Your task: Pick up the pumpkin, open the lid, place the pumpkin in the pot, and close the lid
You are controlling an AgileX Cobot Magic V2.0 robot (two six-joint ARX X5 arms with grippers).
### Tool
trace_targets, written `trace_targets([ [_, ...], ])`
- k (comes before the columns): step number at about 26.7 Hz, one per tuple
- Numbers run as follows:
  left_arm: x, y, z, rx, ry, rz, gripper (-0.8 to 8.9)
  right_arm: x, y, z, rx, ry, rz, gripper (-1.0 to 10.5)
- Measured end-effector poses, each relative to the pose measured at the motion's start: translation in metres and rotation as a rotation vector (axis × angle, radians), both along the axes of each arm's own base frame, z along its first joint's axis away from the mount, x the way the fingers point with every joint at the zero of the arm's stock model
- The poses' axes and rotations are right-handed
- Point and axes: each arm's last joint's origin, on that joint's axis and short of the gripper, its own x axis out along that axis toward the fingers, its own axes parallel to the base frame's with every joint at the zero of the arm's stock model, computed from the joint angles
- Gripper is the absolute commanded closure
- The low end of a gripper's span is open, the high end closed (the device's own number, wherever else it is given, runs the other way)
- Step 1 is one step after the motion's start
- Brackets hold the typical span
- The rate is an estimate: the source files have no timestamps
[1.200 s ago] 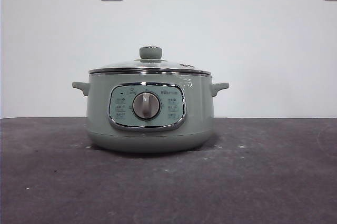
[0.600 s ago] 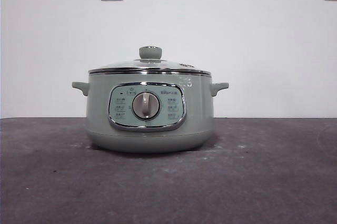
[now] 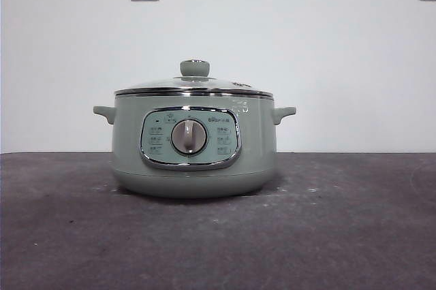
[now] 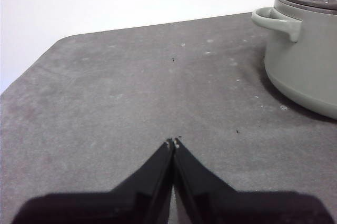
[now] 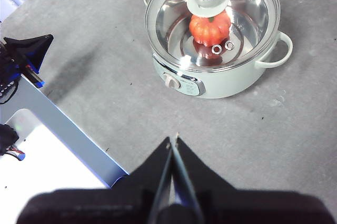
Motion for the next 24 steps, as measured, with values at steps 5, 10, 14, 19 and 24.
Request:
trace_targets([
  [5, 0.0, 0.0, 0.0, 0.0, 0.0, 0.0, 8.17, -0.012, -0.035, 0.022, 0.099, -0.258, -0.149, 9.5],
  [10, 0.0, 0.0, 0.0, 0.0, 0.0, 0.0, 8.17, -0.057, -0.076, 0.004, 0.246, -0.567, -0.277, 9.5],
  [14, 0.0, 0.0, 0.0, 0.0, 0.0, 0.0, 8.17, -0.061, -0.085, -0.041, 0.234, -0.712, -0.396, 9.5],
  [19, 0.0, 0.0, 0.0, 0.0, 0.001, 0.0, 8.17, -0.057, -0.09, -0.107, 0.221, -0.832, -0.487, 9.5],
  [24, 0.0, 0.0, 0.0, 0.0, 0.0, 0.0, 8.17, -0.047, -0.09, -0.175, 0.22, -0.855, -0.499, 9.5],
])
